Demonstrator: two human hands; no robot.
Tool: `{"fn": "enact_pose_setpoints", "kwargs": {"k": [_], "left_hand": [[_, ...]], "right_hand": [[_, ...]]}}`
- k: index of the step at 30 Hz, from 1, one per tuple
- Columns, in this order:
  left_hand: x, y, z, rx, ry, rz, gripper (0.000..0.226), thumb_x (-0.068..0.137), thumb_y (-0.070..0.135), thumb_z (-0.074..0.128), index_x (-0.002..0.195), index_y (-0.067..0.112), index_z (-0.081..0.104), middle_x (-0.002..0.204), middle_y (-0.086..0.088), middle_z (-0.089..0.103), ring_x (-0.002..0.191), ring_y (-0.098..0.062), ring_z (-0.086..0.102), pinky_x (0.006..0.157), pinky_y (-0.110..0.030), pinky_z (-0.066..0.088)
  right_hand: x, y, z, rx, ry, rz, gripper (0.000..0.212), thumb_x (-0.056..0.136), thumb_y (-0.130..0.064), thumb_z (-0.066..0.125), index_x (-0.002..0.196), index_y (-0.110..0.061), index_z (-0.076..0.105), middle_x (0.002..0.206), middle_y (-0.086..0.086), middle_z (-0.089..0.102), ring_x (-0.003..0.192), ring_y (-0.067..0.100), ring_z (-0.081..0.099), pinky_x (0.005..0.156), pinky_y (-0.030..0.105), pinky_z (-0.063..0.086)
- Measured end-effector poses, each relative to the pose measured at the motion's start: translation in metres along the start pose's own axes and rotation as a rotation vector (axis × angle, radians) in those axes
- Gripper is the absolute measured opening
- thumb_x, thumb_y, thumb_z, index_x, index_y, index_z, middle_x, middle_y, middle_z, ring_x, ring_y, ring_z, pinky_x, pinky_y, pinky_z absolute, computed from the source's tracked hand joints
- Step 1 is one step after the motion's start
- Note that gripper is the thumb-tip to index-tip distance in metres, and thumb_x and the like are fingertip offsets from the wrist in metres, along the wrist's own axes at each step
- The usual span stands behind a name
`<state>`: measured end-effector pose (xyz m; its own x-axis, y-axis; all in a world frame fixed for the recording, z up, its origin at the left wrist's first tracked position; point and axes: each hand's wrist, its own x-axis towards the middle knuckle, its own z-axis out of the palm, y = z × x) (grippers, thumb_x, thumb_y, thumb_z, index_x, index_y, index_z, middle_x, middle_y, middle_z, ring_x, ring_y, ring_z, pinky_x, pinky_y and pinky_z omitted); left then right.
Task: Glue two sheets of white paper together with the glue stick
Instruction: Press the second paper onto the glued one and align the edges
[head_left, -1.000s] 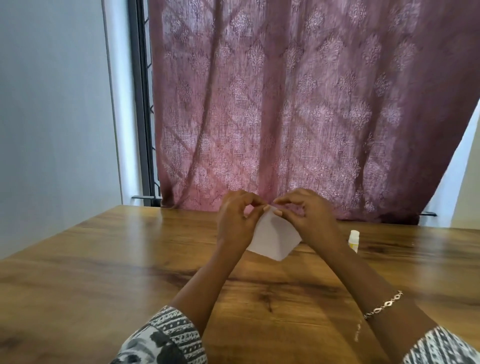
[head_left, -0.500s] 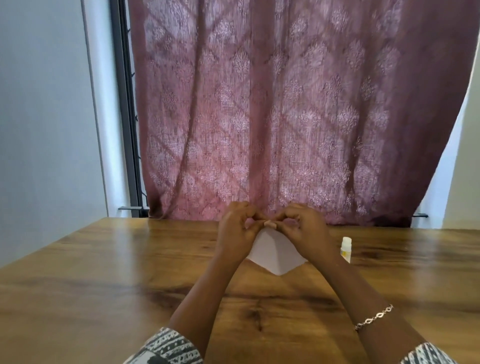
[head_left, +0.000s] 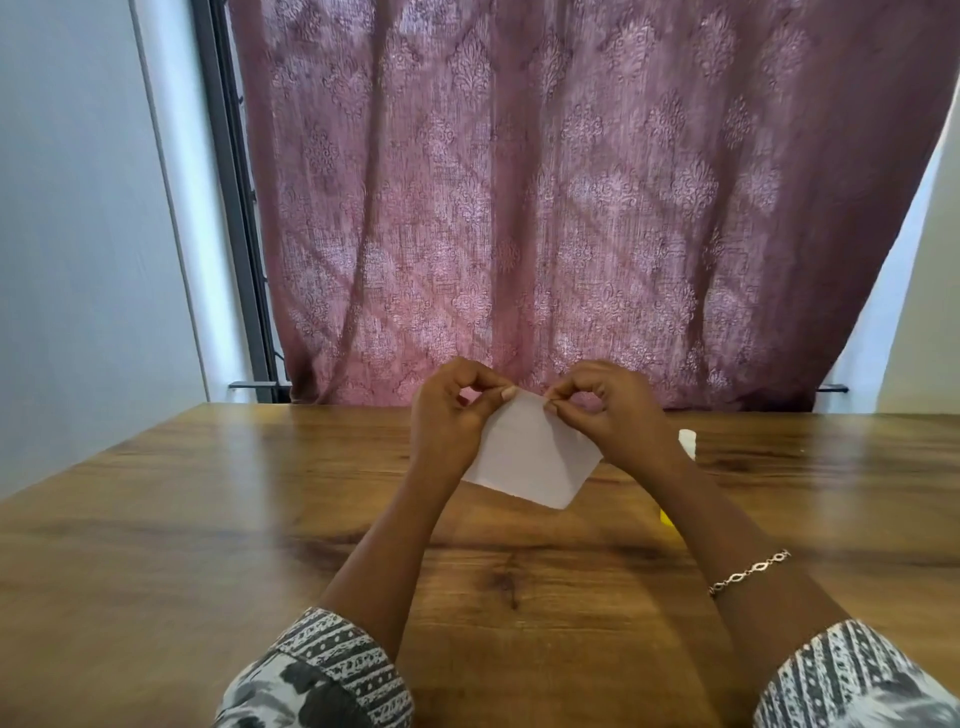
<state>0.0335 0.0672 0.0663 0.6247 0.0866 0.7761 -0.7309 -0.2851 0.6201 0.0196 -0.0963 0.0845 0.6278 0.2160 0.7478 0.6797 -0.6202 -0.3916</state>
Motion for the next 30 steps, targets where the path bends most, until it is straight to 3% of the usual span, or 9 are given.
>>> {"fn": "enact_pose_setpoints", "kwargs": {"k": [2, 4, 8, 10, 14, 19, 23, 26, 30], "left_hand": [[0.002, -0.001, -0.004, -0.041, 0.02, -0.018, 0.012, 0.069, 0.015, 0.069, 0.063, 0.023, 0.063, 0.069, 0.009, 0.061, 0.068, 0.002, 0.054, 0.06, -0.01, 0.038], [0.003, -0.001, -0.006, -0.067, 0.044, -0.036, 0.023, 0.073, 0.005, 0.07, 0.063, 0.024, 0.062, 0.068, 0.01, 0.062, 0.066, 0.006, 0.055, 0.062, -0.008, 0.038], [0.004, -0.005, -0.012, -0.122, 0.103, -0.067, 0.022, 0.074, 0.001, 0.068, 0.065, 0.021, 0.064, 0.061, 0.018, 0.066, 0.066, 0.005, 0.057, 0.067, -0.01, 0.042], [0.004, -0.006, -0.015, -0.14, 0.125, -0.075, 0.016, 0.074, 0.001, 0.067, 0.068, 0.015, 0.065, 0.062, 0.013, 0.066, 0.067, 0.001, 0.057, 0.069, -0.013, 0.045], [0.003, -0.006, -0.018, -0.172, 0.143, -0.089, 0.008, 0.076, 0.0, 0.065, 0.072, 0.006, 0.064, 0.069, 0.002, 0.062, 0.07, -0.007, 0.055, 0.07, -0.017, 0.045], [0.003, -0.005, -0.02, -0.226, 0.164, -0.131, 0.016, 0.076, -0.001, 0.064, 0.067, 0.013, 0.063, 0.063, 0.01, 0.062, 0.063, 0.004, 0.054, 0.065, -0.009, 0.045], [0.002, -0.004, -0.02, -0.285, 0.163, -0.146, 0.019, 0.077, -0.004, 0.062, 0.066, 0.011, 0.061, 0.057, 0.015, 0.062, 0.059, 0.006, 0.053, 0.06, -0.007, 0.045], [0.001, -0.004, -0.019, -0.318, 0.176, -0.155, 0.019, 0.078, -0.005, 0.061, 0.066, 0.011, 0.061, 0.063, 0.004, 0.06, 0.059, 0.004, 0.052, 0.059, -0.008, 0.045], [0.0, -0.005, -0.019, -0.312, 0.165, -0.163, 0.021, 0.078, -0.002, 0.062, 0.066, 0.015, 0.062, 0.056, 0.015, 0.063, 0.059, 0.004, 0.053, 0.058, -0.01, 0.044]], "right_hand": [[0.0, 0.003, -0.002, 0.013, 0.004, 0.013, 0.003, 0.074, -0.001, 0.067, 0.074, -0.002, 0.069, 0.076, 0.008, 0.063, 0.079, 0.02, 0.053, 0.07, 0.03, 0.041], [-0.001, 0.007, -0.005, 0.023, 0.012, 0.024, 0.002, 0.073, 0.0, 0.067, 0.075, 0.0, 0.069, 0.076, 0.008, 0.063, 0.08, 0.021, 0.054, 0.074, 0.034, 0.042], [-0.001, 0.015, -0.01, 0.044, 0.022, 0.059, 0.002, 0.073, 0.002, 0.067, 0.074, 0.001, 0.068, 0.069, -0.007, 0.056, 0.071, 0.011, 0.051, 0.064, 0.01, 0.038], [-0.001, 0.021, -0.012, 0.05, 0.033, 0.07, 0.003, 0.073, 0.001, 0.068, 0.075, 0.0, 0.069, 0.068, -0.008, 0.057, 0.07, 0.008, 0.052, 0.063, 0.005, 0.038], [-0.002, 0.03, -0.015, 0.077, 0.04, 0.083, 0.003, 0.074, -0.002, 0.068, 0.074, -0.004, 0.068, 0.071, 0.001, 0.061, 0.069, 0.007, 0.054, 0.063, 0.005, 0.039], [-0.004, 0.031, -0.012, 0.319, 0.069, 0.187, 0.018, 0.075, -0.003, 0.067, 0.068, -0.019, 0.063, 0.071, 0.0, 0.063, 0.067, 0.006, 0.059, 0.066, 0.016, 0.05], [-0.005, 0.028, -0.007, 0.465, 0.078, 0.229, 0.014, 0.077, 0.0, 0.064, 0.071, -0.012, 0.062, 0.069, -0.001, 0.061, 0.06, -0.006, 0.057, 0.059, 0.009, 0.047], [-0.006, 0.027, -0.005, 0.494, 0.086, 0.242, 0.011, 0.077, 0.0, 0.063, 0.071, -0.009, 0.061, 0.069, 0.001, 0.061, 0.058, -0.006, 0.056, 0.057, 0.008, 0.046], [-0.006, 0.027, -0.003, 0.469, 0.117, 0.233, 0.01, 0.076, 0.0, 0.064, 0.069, -0.007, 0.062, 0.066, 0.001, 0.059, 0.056, -0.004, 0.053, 0.055, 0.008, 0.044]]}}
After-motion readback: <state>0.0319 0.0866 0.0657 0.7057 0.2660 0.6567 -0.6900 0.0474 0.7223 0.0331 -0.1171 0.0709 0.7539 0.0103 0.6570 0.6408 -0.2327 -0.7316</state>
